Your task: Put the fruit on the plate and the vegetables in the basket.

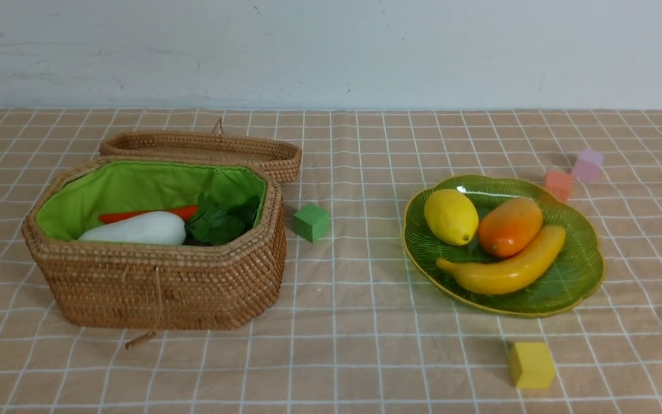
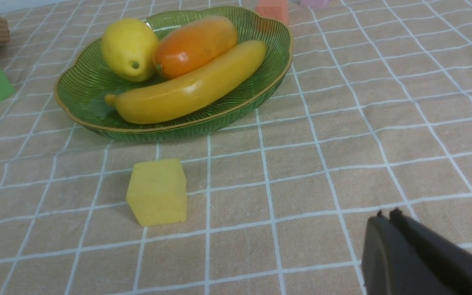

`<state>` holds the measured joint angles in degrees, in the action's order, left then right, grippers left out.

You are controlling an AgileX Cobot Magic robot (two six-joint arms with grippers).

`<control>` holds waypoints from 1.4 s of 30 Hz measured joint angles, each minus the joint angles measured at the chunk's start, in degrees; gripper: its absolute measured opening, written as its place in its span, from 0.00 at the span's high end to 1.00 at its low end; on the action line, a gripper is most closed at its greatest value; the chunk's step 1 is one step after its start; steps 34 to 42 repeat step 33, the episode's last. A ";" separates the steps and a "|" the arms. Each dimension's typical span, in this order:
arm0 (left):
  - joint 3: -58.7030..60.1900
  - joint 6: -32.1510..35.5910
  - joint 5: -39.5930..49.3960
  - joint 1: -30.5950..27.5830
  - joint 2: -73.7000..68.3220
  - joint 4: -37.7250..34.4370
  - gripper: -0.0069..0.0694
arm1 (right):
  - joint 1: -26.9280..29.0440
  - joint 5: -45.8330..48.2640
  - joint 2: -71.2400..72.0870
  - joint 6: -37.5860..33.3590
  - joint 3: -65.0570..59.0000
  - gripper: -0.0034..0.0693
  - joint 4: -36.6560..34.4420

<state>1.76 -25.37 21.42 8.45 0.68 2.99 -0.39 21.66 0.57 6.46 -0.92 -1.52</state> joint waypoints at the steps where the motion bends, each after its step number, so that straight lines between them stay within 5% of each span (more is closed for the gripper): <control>1: 0.00 -0.07 0.00 0.00 0.00 0.00 0.93 | 0.00 0.00 0.00 0.00 0.00 0.95 0.00; 42: 0.00 -0.24 0.00 0.00 0.00 0.00 0.92 | 0.00 0.00 0.00 0.00 0.00 0.91 0.00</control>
